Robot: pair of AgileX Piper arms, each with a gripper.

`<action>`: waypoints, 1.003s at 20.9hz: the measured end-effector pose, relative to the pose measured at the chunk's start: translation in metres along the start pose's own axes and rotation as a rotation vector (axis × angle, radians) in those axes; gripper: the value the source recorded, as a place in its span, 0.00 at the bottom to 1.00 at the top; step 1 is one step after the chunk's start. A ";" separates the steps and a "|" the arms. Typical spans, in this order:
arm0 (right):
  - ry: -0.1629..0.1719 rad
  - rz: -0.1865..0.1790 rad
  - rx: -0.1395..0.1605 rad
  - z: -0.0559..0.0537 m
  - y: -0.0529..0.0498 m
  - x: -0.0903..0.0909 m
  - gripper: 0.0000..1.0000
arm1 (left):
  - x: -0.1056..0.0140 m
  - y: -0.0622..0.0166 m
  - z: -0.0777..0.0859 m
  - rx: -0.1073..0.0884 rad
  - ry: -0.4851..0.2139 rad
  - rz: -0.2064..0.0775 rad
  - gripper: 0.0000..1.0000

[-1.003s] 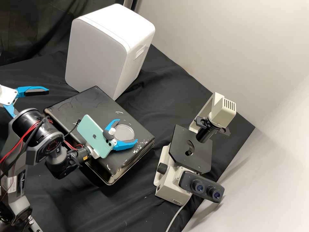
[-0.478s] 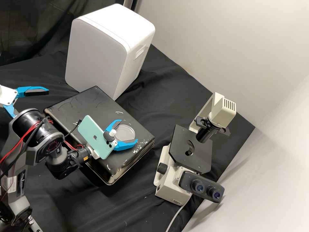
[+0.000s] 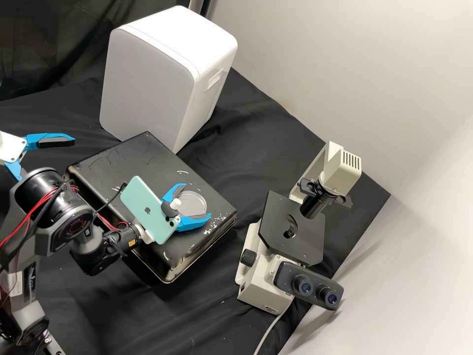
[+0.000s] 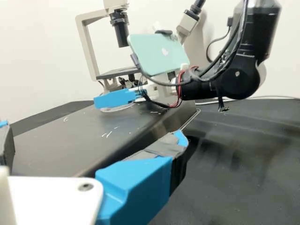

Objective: Place the petri dish on the microscope

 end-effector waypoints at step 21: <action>0.017 0.063 0.063 -0.003 0.024 -0.020 0.00 | 0.001 -0.0009 0.000 -0.004 0.002 -0.004 1.00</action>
